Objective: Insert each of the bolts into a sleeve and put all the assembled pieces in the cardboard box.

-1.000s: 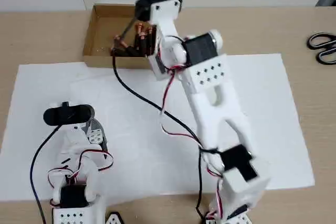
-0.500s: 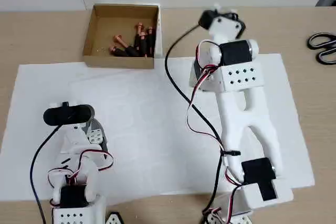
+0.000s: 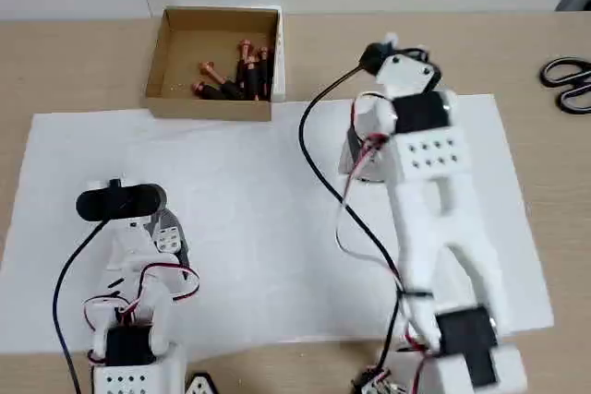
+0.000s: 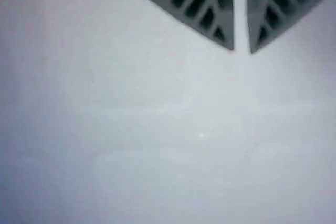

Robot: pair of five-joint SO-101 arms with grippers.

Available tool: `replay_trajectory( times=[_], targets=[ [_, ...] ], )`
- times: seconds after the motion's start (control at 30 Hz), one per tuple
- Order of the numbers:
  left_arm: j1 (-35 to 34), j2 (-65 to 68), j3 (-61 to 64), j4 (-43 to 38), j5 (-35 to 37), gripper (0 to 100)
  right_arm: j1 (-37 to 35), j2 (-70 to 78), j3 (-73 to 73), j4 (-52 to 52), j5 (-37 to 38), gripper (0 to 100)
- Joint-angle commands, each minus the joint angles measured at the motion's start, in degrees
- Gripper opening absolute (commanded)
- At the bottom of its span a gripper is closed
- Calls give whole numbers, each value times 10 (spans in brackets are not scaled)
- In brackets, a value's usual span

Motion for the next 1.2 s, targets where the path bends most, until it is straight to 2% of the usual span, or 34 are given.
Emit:
replay_trajectory(
  times=[0.0,0.17,0.33,0.57,0.77,0.9,1.07,1.17],
  targets=[
    [-3,-6,-2,-14,3,6,-6,-112,3,-19,-1,7],
    [-2,-6,-2,-14,3,6,-5,-218,101,-76,46,8],
    [-2,-6,-2,-14,2,6,-2,-331,280,-164,73,8],
    [-2,-6,-2,-15,2,6,32,-489,600,-426,98,5],
    [-2,-6,-2,-15,2,6,66,-636,775,-581,98,5],
    [-2,-6,-2,-15,2,6,65,-741,850,-600,109,4],
    [-2,-6,-2,-15,2,6,66,-875,942,-596,265,4],
    [-2,-6,-2,-15,2,6,66,-948,971,-569,274,4]
  ],
)
